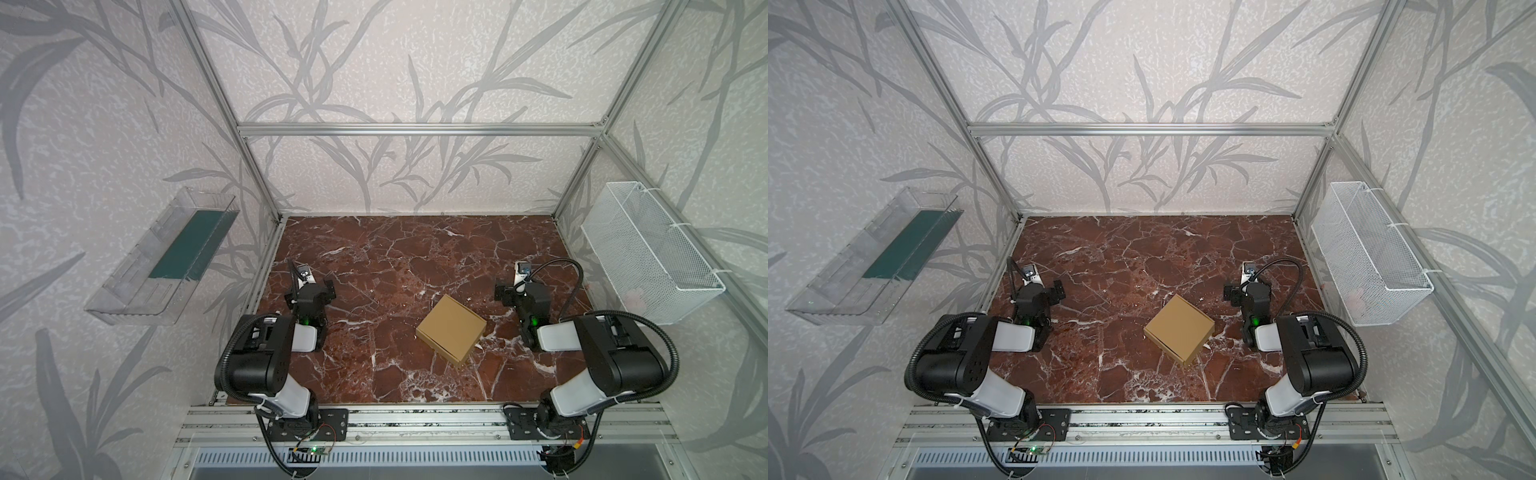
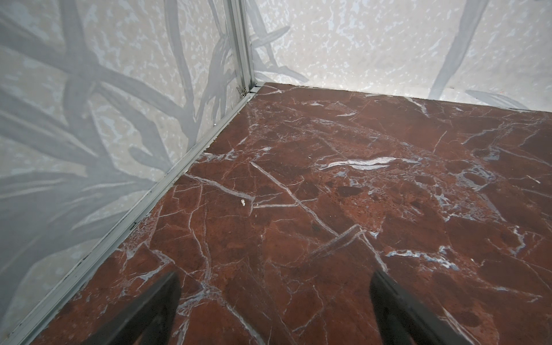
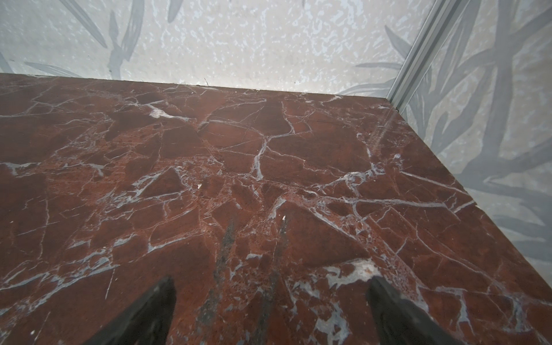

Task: Assemble paper box
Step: Reset both arms

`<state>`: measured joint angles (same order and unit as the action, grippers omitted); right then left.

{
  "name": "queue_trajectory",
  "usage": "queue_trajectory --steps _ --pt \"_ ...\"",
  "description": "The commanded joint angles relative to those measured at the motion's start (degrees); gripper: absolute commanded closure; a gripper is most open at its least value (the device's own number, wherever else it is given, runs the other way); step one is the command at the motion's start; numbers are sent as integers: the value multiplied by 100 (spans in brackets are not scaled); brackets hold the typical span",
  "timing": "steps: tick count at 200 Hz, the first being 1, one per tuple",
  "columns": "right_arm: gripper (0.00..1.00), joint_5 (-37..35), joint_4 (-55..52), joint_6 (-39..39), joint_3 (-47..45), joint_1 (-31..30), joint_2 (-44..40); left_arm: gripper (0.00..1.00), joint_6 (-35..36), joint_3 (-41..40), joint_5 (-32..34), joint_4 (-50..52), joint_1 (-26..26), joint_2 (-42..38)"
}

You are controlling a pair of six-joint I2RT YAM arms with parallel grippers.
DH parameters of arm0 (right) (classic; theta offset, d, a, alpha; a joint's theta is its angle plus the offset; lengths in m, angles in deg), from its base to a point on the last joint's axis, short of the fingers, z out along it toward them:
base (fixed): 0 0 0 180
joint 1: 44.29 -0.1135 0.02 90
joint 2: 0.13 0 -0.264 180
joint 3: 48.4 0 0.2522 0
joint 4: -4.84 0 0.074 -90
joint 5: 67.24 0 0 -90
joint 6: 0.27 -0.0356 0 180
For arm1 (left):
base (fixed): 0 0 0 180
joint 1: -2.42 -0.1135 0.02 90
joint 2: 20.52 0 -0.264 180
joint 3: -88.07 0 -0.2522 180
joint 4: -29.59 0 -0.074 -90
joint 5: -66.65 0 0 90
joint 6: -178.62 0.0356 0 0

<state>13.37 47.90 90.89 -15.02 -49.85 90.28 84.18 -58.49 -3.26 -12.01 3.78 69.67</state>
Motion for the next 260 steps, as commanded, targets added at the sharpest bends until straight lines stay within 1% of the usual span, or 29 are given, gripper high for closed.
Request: queue_trajectory --steps 1,38,47,58,78,84,90,96,99,107,117,125,132,135,139,143,154,155,165,172,177,186,190,197,208,222,246,251,260 --pt "1 -2 243 42 8 3 39 1 135 106 75 -184 14 31" --pt "1 -1 243 46 8 3 37 1 138 106 69 -187 16 32" --pt "1 -2 242 42 11 3 38 1 218 98 -166 -195 15 23" --pt "1 3 242 41 8 3 37 1 391 86 -653 -170 15 12" --pt "1 -2 242 42 14 3 45 1 533 -23 -1053 -346 14 -3" --pt "1 5 245 48 14 3 39 1 486 -26 -997 -353 9 -2" --pt "1 -2 242 44 10 -2 38 1 350 -43 -577 -420 7 8" --pt "1 -2 242 49 10 -2 36 1 73 -130 38 -598 -25 15" --pt "1 -2 242 46 7 2 42 1 -45 -202 128 -720 -83 9" --pt "1 -2 247 42 7 2 40 1 -209 -374 -81 -880 -207 -65" --pt "1 -2 243 43 12 2 38 1 -114 -365 -236 -981 -210 -14" --pt "1 1 242 41 8 3 38 1 209 -290 -1043 -987 -200 58" --pt "1 -2 243 46 11 3 38 1 545 -177 -1905 -555 -179 -38" --pt "1 -2 242 49 14 3 45 1 642 -137 -2045 -404 -173 -90" --pt "1 -2 242 43 9 3 43 1 587 -137 -1941 -296 -178 -149" --pt "1 -2 249 43 7 3 38 1 458 -164 -1598 -298 -182 -187" --pt "1 -2 247 48 13 2 37 1 -231 -274 -70 -583 -204 -163" --pt "1 -2 245 44 10 -2 37 1 -258 -308 -16 -648 -206 -153" --pt "1 -2 247 48 7 -2 43 1 -132 -581 -352 -1412 -229 7" --pt "1 -2 246 42 11 -2 42 1 107 -604 -645 -1695 -188 144" --pt "1 -2 246 45 9 2 40 1 264 -560 -898 -1554 -129 115" --pt "1 2 242 45 8 3 37 1 455 -362 -1416 -952 -102 -18" --pt "1 -1 249 45 8 -2 38 1 498 -261 -1503 -724 -101 -50" --pt "1 -1 244 45 9 -4 40 1 480 -155 -1459 -505 -102 -42" --pt "1 -2 329 41 -35 2 31 1 388 -14 -1153 -314 -105 -15" --pt "1 25 866 58 -281 -3 70 1 298 123 -860 -61 -109 -10" --pt "1 309 1673 171 -650 -15 173 1 287 159 -840 -9 -110 -2" --pt "1 225 1762 148 -693 -19 208 1 279 165 -837 25 -116 -14" --pt "1 -261 1844 -33 -730 -19 229 1 288 161 -833 10 -110 -16"
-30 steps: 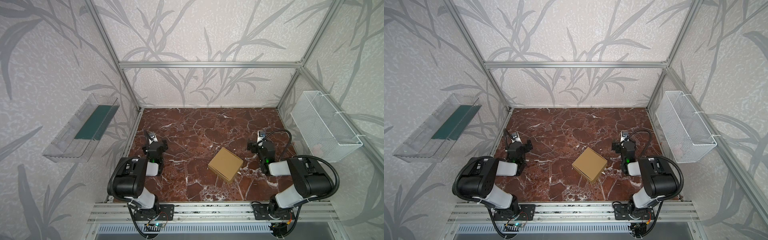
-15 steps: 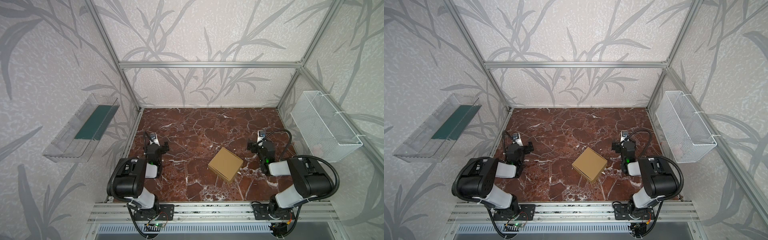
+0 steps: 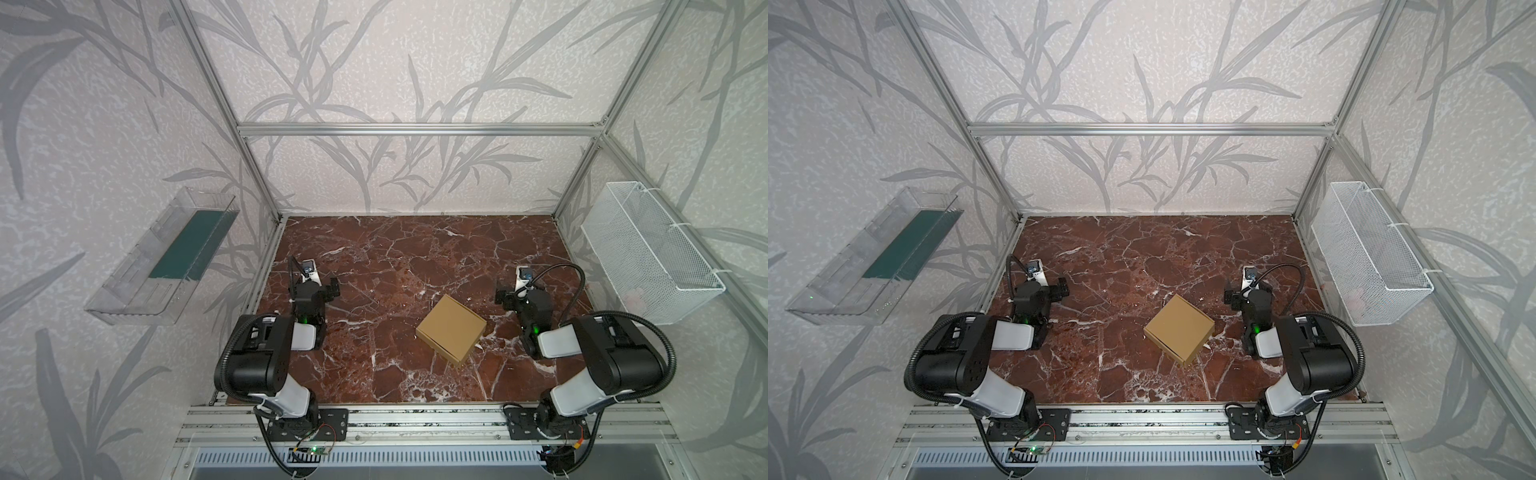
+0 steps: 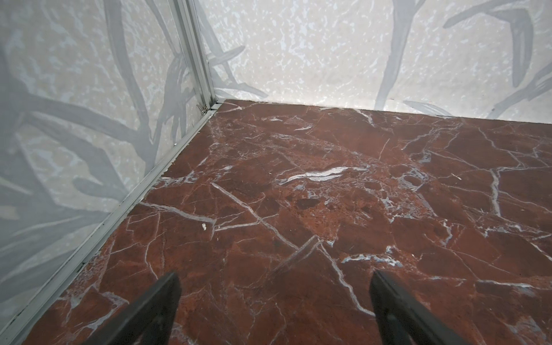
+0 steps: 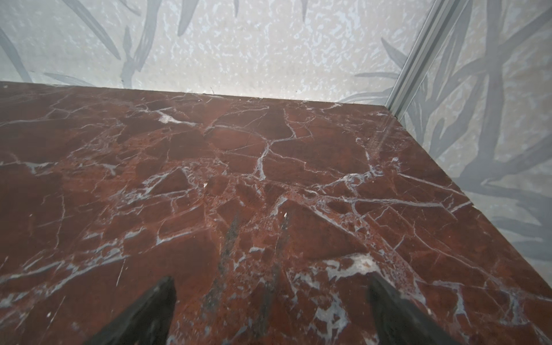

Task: Assemble paper box
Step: Reset both arms

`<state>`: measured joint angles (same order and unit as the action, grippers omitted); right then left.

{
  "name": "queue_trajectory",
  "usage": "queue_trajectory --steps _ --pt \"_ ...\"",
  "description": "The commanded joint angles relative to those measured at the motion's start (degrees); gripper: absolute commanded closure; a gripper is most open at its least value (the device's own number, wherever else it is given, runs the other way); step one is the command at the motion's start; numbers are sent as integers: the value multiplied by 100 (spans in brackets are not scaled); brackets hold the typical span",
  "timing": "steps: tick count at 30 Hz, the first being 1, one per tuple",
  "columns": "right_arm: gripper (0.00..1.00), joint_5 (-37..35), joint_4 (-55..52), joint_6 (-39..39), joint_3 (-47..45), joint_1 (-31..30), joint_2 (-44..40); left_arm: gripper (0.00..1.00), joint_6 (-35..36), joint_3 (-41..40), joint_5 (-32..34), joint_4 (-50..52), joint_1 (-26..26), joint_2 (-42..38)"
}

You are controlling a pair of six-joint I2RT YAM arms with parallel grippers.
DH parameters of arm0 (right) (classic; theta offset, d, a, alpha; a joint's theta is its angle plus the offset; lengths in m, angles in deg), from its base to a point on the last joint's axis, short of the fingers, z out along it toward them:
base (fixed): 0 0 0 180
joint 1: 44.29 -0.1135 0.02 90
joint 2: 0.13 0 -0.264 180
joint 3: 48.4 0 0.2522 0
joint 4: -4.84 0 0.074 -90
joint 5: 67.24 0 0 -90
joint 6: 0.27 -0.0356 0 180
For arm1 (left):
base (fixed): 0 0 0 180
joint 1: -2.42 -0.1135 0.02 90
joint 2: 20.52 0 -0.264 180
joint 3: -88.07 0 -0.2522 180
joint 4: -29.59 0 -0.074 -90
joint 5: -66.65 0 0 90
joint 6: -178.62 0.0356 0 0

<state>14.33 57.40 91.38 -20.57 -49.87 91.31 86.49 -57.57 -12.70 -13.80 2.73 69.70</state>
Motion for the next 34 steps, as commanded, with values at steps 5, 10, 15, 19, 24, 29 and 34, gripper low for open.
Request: queue_trajectory --steps 5,10,15,19,24,29,34 --pt "1 -52 -234 -27 292 22 -27 1 55 71 106 195 -5 -16" --pt "1 372 -894 132 657 14 -71 1 55 67 104 193 -5 -17" --pt "1 211 -800 80 613 14 -64 1 55 67 111 193 -6 -15" --pt "1 219 -786 82 616 13 -57 1 55 69 104 195 -5 -20" --pt "1 231 -802 87 624 14 -56 1 54 67 105 195 -8 -17" --pt "1 271 -872 121 659 13 -57 1 52 67 110 195 -6 -14" --pt "1 289 -841 116 646 13 -56 1 55 67 109 195 -5 -17"
